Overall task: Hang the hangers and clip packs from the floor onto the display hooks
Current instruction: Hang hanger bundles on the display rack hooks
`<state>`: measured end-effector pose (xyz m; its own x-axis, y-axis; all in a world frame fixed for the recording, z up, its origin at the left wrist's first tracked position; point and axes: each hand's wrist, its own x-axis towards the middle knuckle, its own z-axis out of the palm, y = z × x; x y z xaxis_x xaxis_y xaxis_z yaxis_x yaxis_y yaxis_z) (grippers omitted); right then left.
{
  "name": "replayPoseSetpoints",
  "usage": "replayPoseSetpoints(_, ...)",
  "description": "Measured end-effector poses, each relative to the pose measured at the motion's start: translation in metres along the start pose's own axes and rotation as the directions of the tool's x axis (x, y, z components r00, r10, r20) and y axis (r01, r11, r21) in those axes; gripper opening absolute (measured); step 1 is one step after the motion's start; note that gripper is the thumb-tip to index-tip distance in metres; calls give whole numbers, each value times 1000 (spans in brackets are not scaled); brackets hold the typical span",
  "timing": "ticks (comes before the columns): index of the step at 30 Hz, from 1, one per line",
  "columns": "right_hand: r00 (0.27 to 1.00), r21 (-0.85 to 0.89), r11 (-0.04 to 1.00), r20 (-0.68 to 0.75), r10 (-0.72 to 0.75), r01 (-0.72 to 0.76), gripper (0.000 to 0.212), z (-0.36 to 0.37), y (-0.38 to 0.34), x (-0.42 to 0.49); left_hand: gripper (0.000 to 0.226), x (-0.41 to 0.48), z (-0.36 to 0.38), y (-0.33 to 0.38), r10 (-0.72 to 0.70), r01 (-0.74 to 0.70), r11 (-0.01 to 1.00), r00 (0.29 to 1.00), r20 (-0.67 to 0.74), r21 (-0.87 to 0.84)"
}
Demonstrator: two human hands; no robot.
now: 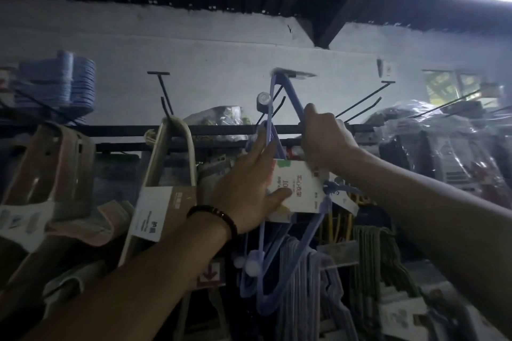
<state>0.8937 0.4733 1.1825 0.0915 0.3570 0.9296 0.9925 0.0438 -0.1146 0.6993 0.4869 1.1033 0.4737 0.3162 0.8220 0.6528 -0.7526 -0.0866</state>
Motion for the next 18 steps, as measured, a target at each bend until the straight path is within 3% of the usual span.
replayPoseSetpoints(5,990,21,998,123,64,-67,21,27,6,2,103,12,21,-16,-60,51,992,995,77,119)
replayPoseSetpoints(9,977,63,996,209,43,-58,28,56,5,14,98,9,35,-17,-21,1,954,998,63,298)
replayPoseSetpoints(11,962,51,998,271,12,-27,34,73,5,16,93,2,45,-20,-40,-20,906,990,132,423)
replayPoseSetpoints(14,937,22,1000,349,7,-16,43,95,8,13,85,-7,54,-23,-132,-22,878,949,287,477)
replayPoseSetpoints(18,940,19,998,339,45,-54,36,106,14,18,86,-11,62,-24,-181,-35,849,918,353,527)
